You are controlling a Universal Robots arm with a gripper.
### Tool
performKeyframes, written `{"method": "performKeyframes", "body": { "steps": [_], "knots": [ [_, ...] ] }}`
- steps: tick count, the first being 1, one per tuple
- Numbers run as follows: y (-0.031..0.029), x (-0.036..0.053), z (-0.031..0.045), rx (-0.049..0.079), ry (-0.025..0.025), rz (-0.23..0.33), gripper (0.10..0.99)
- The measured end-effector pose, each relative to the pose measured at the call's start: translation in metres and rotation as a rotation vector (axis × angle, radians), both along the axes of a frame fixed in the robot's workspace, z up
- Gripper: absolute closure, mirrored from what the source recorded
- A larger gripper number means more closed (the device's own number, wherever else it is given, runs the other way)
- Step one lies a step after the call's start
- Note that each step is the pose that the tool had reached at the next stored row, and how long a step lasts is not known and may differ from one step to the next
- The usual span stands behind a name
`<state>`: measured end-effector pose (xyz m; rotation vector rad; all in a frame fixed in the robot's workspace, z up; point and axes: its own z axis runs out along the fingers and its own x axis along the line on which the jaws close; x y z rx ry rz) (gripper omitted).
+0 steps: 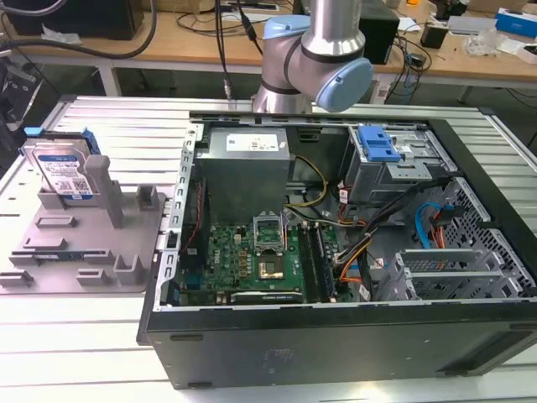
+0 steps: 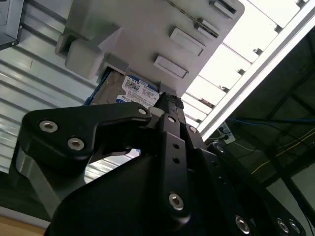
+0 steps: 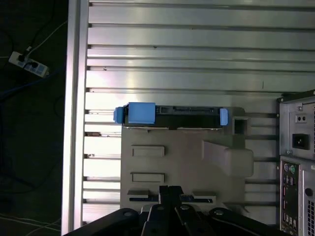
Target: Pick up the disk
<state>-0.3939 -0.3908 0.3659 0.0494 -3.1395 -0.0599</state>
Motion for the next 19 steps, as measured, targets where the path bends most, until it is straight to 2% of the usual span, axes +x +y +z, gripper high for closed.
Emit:
{"method": "performKeyframes", "body": {
  "steps": [1, 3, 14, 15, 16, 18, 19],
  "knots": [
    [0.0, 0.0, -0.0001, 0.0, -0.0002, 0.019, 0.98],
    [0.0, 0.0, -0.0003, 0.0, -0.0001, 0.127, 0.98],
    [0.0, 0.0, -0.0007, -0.003, 0.0027, 0.376, 0.973],
    [0.0, 0.0, -0.0007, -0.003, 0.0032, 0.403, 0.918],
    [-0.0001, 0.0001, -0.0007, -0.004, 0.0036, 0.418, 0.918],
    [-0.0001, 0.0001, -0.0007, -0.004, 0.0042, 0.448, 0.792],
    [-0.0001, 0.0001, -0.0007, -0.004, 0.0045, 0.464, 0.792]
  ]
}}
